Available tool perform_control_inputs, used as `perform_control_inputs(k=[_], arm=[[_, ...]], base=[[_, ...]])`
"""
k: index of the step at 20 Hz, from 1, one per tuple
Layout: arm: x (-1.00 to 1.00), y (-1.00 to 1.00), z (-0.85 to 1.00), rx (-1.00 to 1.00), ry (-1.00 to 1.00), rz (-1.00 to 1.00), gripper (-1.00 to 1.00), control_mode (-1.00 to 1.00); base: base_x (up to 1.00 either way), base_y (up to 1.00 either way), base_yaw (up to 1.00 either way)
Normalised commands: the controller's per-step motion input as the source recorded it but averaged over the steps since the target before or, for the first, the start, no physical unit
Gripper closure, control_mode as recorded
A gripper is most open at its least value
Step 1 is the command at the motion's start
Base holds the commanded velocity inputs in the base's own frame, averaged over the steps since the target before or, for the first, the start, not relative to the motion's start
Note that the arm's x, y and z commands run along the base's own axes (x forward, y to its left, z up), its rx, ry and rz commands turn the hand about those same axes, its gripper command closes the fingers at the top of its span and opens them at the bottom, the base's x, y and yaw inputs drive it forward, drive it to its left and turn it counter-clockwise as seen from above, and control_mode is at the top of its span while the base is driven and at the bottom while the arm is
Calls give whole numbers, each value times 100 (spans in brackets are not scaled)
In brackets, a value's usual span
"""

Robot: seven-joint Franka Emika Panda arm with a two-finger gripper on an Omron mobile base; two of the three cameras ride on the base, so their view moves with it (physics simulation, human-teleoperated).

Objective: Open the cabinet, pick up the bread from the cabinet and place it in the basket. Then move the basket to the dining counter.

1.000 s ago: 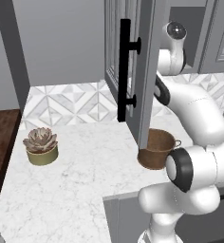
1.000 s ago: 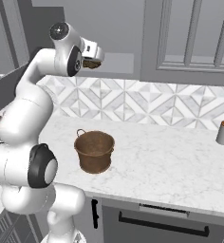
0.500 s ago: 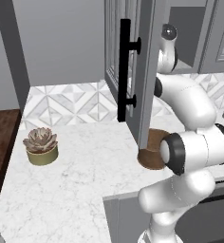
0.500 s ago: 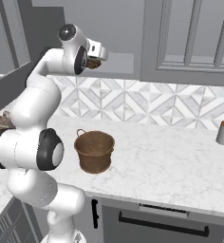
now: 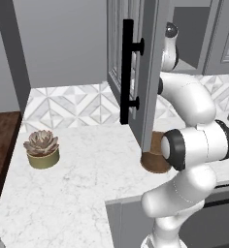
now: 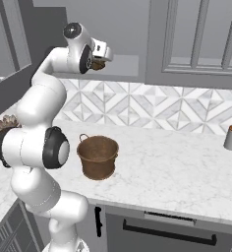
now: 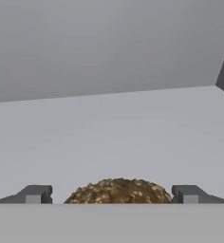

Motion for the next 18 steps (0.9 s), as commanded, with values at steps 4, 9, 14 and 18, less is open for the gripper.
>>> perform_control_inputs(k=[4, 9, 14, 18], arm=[[3, 0, -40, 0, 0, 0, 100, -100], [3, 0, -30, 0, 0, 0, 100, -100], [-49, 8, -20, 0, -8, 0, 100, -100], [-99, 20, -6, -1, -13, 0, 100, -100]], base=[[0, 0, 0], [0, 0, 0], [0, 0, 0], [0, 0, 0]])
